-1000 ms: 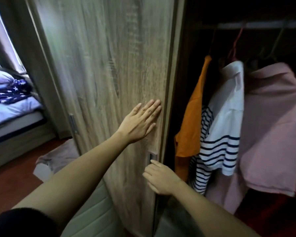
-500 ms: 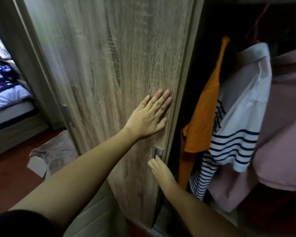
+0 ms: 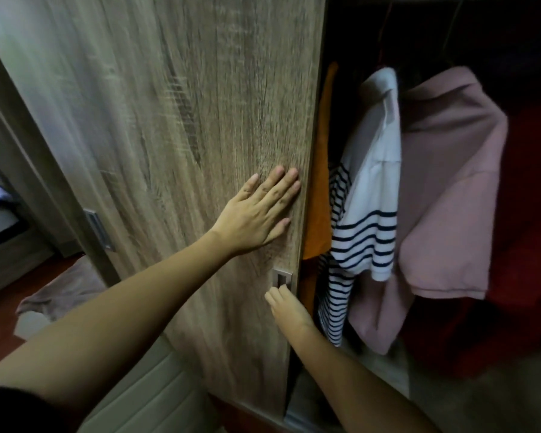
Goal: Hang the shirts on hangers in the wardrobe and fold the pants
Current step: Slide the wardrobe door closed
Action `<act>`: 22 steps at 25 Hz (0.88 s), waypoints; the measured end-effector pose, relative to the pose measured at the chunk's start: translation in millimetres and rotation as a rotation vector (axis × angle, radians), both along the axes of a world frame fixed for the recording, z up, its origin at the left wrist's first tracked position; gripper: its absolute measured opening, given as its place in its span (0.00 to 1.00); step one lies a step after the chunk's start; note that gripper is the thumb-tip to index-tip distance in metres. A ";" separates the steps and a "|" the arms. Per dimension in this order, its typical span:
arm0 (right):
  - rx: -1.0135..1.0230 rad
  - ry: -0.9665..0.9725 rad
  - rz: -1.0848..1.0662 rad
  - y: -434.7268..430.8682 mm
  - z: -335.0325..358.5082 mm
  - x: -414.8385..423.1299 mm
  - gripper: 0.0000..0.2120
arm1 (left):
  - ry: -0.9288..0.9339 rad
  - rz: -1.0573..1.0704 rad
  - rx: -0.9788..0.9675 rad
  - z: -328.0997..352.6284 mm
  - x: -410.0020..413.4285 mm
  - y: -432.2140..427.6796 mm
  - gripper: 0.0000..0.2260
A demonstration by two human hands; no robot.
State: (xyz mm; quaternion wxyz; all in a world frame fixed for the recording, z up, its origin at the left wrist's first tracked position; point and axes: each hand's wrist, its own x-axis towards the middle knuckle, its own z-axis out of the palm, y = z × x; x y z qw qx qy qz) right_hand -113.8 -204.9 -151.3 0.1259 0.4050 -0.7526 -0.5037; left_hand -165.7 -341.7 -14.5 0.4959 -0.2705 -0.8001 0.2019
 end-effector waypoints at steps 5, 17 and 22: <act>-0.109 -0.093 -0.041 74.9 10.9 29.1 0.23 | 0.024 -0.205 0.001 1.0 1.9 74.9 0.29; -0.340 -0.161 -0.334 256.2 -3.8 73.0 0.21 | 0.100 -0.360 0.010 -5.5 26.6 273.9 0.29; -0.382 -0.156 -0.402 320.9 -6.1 90.1 0.22 | 0.085 -0.406 0.034 -5.1 42.5 346.9 0.28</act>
